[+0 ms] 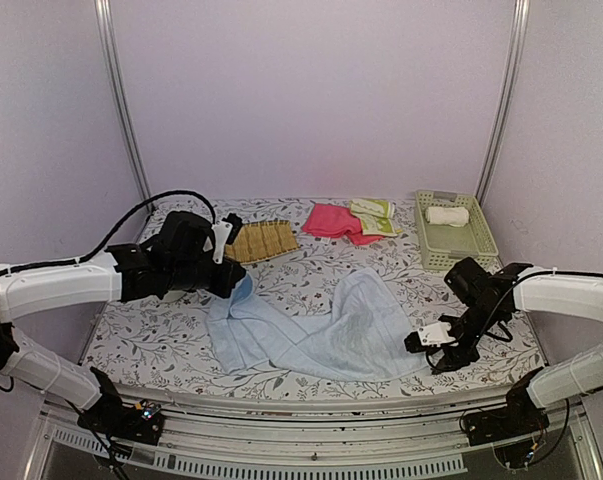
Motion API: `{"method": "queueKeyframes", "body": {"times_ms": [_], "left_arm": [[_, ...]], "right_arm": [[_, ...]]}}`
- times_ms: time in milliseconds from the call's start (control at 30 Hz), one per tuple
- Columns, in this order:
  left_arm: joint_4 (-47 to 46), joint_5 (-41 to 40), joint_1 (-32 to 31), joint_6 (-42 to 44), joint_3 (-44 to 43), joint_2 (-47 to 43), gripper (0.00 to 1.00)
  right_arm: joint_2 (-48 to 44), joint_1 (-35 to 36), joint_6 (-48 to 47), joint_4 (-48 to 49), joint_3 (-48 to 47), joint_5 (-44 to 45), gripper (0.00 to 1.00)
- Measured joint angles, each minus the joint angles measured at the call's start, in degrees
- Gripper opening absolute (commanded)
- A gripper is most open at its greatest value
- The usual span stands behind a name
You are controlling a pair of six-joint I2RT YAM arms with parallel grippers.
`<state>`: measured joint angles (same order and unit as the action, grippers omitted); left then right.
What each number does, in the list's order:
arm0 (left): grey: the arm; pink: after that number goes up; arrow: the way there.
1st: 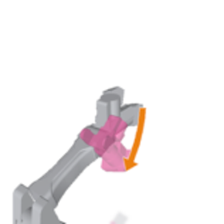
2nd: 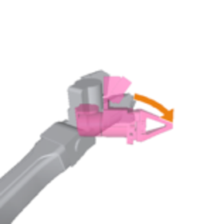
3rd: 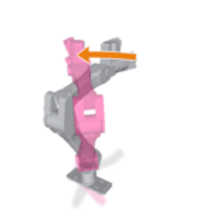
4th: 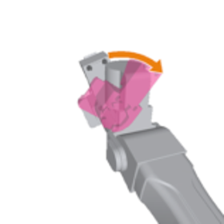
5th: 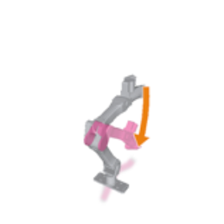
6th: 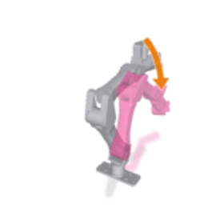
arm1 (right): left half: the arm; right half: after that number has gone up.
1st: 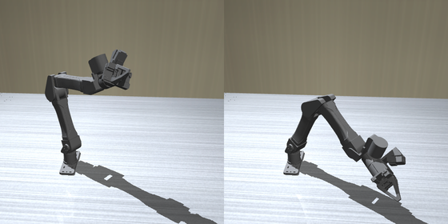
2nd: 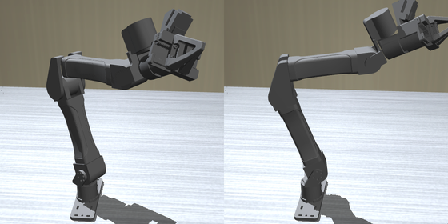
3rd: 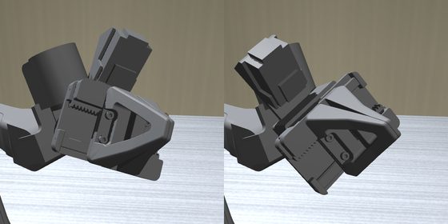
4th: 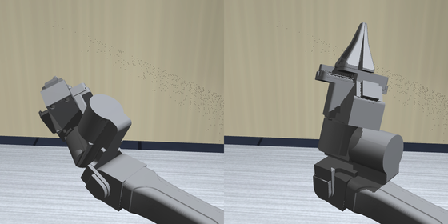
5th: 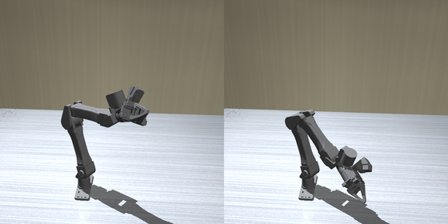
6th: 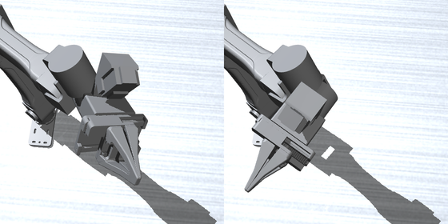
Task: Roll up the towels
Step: Pick up the towel from the center of the board.
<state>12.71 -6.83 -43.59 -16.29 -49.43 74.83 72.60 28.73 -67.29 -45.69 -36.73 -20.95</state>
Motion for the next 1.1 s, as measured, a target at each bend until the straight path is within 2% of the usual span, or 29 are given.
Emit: {"method": "queueKeyframes", "body": {"times_ms": [167,433,533,600,700,833,967,1100], "left_arm": [[0.0,0.0,0.0,-0.1,0.5,-0.2,0.00],[0.0,0.0,0.0,0.0,0.5,-0.2,0.00],[0.0,0.0,0.0,0.0,0.6,-0.2,0.00],[0.0,0.0,0.0,0.0,0.7,-0.2,0.00],[0.0,-0.1,0.0,0.0,0.9,-0.2,0.00],[0.1,-0.3,0.0,0.0,1.1,-0.2,0.00],[0.8,-1.6,0.0,0.1,1.1,-0.2,0.00],[3.3,-3.9,0.4,0.9,-0.5,-0.6,0.00]], "right_arm": [[2.2,0.3,0.3,2.9,0.0,2.8,0.45],[5.3,1.0,0.7,6.3,0.6,5.6,0.34],[5.3,1.6,0.6,7.5,1.7,6.7,0.26],[5.0,1.9,0.6,8.6,2.2,7.1,0.16],[4.2,2.2,0.6,10.1,2.9,7.4,0.06],[3.9,2.3,1.9,10.6,2.6,8.3,0.03],[3.8,-0.6,3.8,7.0,-3.3,6.7,0.03],[5.0,-7.6,6.7,4.7,-17.4,3.0,0.03]]}}
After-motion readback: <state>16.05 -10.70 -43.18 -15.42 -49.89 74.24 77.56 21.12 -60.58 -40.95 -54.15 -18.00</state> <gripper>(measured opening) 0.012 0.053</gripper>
